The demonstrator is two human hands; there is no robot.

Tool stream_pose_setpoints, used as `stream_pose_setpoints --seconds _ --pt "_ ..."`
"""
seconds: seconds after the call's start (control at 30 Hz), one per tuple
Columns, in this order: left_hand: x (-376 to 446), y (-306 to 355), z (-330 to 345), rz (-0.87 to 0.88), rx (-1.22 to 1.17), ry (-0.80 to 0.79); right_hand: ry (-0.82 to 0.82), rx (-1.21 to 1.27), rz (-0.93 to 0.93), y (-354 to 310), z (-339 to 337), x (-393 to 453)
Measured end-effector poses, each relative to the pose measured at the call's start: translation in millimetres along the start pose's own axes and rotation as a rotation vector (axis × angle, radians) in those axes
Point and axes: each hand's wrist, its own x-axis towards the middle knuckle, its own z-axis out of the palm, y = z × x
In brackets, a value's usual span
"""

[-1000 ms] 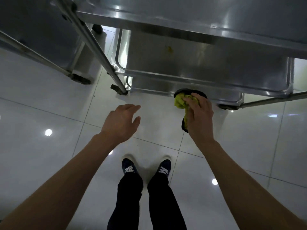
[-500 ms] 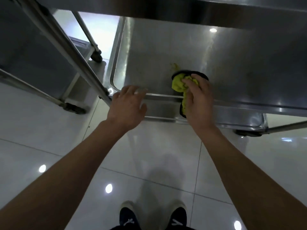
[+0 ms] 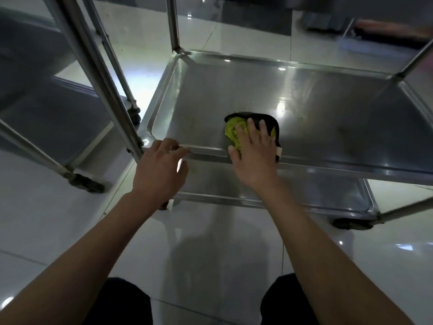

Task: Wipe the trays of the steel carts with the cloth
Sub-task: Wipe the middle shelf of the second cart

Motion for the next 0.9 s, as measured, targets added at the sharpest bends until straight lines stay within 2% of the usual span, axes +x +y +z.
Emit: stream_pose_setpoints --seconds 0.13,0.23,0.3,0.4,0.57,0.73,0.9 --pt "-2 2 -2 0.012 0.017 -0.017 -0.057 0.100 -0.029 -3 -7 8" --pt "0 5 -10 -0.005 -0.006 -0.088 -0.008 -0.010 -0.106 16 -25 18" --pt "0 5 -12 -0.015 -0.026 -0.098 -0.085 -0.096 -0.157 27 -30 22" --pt "0 2 -12 -0.014 -0.031 -0.071 -0.145 -0.093 -0.213 27 -23 26" --pt "-2 1 -7 -0.011 -0.024 -0.044 -0.081 -0.056 -0.114 7 -7 23" --pt "3 -3 -19 0.006 0.040 -0.095 -0.045 -0.041 -0.017 -17 2 18" --pt "-3 -7 -23 -0.134 0.092 -0.084 -0.015 0.032 -0.042 -22 6 20"
